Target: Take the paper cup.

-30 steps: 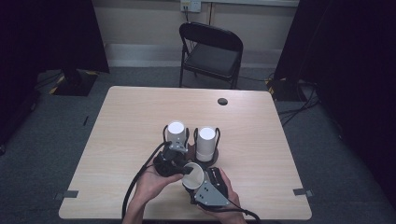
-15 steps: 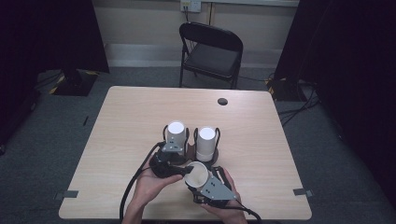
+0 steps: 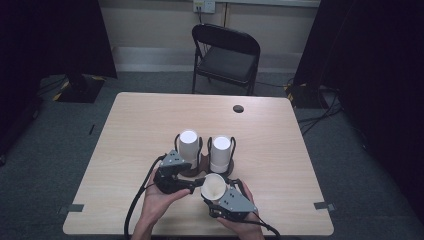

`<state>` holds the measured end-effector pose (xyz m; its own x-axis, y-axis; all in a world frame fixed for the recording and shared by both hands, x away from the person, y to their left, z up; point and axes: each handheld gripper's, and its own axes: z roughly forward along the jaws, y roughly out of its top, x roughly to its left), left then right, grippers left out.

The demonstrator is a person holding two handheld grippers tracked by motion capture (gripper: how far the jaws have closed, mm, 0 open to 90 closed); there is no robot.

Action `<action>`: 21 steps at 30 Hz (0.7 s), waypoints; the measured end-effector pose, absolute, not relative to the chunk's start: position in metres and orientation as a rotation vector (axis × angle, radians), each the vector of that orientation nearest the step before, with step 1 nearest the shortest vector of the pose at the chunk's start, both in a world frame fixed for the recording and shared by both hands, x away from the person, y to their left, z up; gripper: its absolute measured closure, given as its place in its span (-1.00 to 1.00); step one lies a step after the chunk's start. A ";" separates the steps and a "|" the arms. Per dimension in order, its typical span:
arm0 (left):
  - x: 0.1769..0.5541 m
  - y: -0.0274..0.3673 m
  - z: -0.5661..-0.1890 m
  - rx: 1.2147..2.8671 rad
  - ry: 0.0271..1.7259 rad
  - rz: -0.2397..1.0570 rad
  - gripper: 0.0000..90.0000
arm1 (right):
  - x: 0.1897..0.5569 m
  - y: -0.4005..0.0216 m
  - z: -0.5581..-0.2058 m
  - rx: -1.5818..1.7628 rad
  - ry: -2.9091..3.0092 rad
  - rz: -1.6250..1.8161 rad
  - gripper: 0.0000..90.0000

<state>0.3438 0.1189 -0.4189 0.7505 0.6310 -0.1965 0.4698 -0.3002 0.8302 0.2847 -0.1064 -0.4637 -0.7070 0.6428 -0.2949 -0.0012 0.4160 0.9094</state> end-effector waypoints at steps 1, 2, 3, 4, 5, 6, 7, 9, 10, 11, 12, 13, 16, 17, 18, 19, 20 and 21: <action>0.343 0.120 -0.419 1.947 0.839 0.208 -0.44 | 0.285 -0.107 -0.464 0.548 2.037 1.318 -0.44; 0.343 0.121 -0.420 1.942 0.840 0.208 -0.49 | 0.285 -0.108 -0.463 0.558 2.039 1.321 -0.44; 0.343 0.122 -0.420 1.930 0.844 0.206 -0.49 | 0.285 -0.108 -0.463 0.565 2.040 1.321 -0.44; 0.342 0.123 -0.420 1.922 0.840 0.216 -0.50 | 0.285 -0.109 -0.463 0.570 2.039 1.322 -0.44; 0.341 0.124 -0.421 1.911 0.845 0.229 -0.54 | 0.286 -0.111 -0.462 0.586 2.039 1.329 -0.44; 0.340 0.126 -0.421 1.910 0.848 0.243 -0.54 | 0.286 -0.111 -0.462 0.586 2.039 1.329 -0.44; 0.340 0.127 -0.422 1.902 0.852 0.248 -0.58 | 0.287 -0.114 -0.462 0.602 2.035 1.343 -0.44; 0.337 0.129 -0.424 1.903 0.853 0.285 -0.59 | 0.287 -0.115 -0.462 0.614 2.037 1.350 -0.44; 0.336 0.128 -0.424 1.919 0.845 0.312 -0.59 | 0.287 -0.118 -0.463 0.626 2.038 1.355 -0.43; 0.334 0.127 -0.425 1.937 0.850 0.338 -0.59 | 0.287 -0.118 -0.463 0.626 2.038 1.355 -0.43; 0.332 0.126 -0.427 1.945 0.841 0.360 -0.59 | 0.287 -0.119 -0.463 0.630 2.038 1.356 -0.43; 0.330 0.126 -0.428 1.942 0.841 0.364 -0.59 | 0.287 -0.120 -0.464 0.644 2.035 1.359 -0.43; 0.326 0.128 -0.433 1.916 0.833 0.372 -0.62 | 0.289 -0.127 -0.464 0.691 2.003 1.372 -0.43; 0.325 0.129 -0.435 1.906 0.837 0.376 -0.62 | 0.289 -0.127 -0.464 0.691 2.003 1.372 -0.43; 0.324 0.130 -0.437 1.897 0.854 0.393 -0.63 | 0.290 -0.128 -0.463 0.707 1.994 1.377 -0.43; 0.323 0.131 -0.439 1.889 0.870 0.432 -0.66 | 0.291 -0.130 -0.463 0.715 1.989 1.381 -0.43; 0.321 0.132 -0.442 1.859 0.903 0.478 -0.65 | 0.292 -0.132 -0.462 0.723 1.985 1.392 -0.43; 0.320 0.134 -0.443 1.847 0.918 0.513 -0.66 | 0.293 -0.134 -0.461 0.742 1.984 1.398 -0.43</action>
<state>0.3201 0.1338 -0.4433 0.6261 0.7783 -0.0469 0.3681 -0.2421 0.8977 0.2927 -0.1340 -0.4613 -0.6676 0.7293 -0.1498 0.1041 0.2907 0.9511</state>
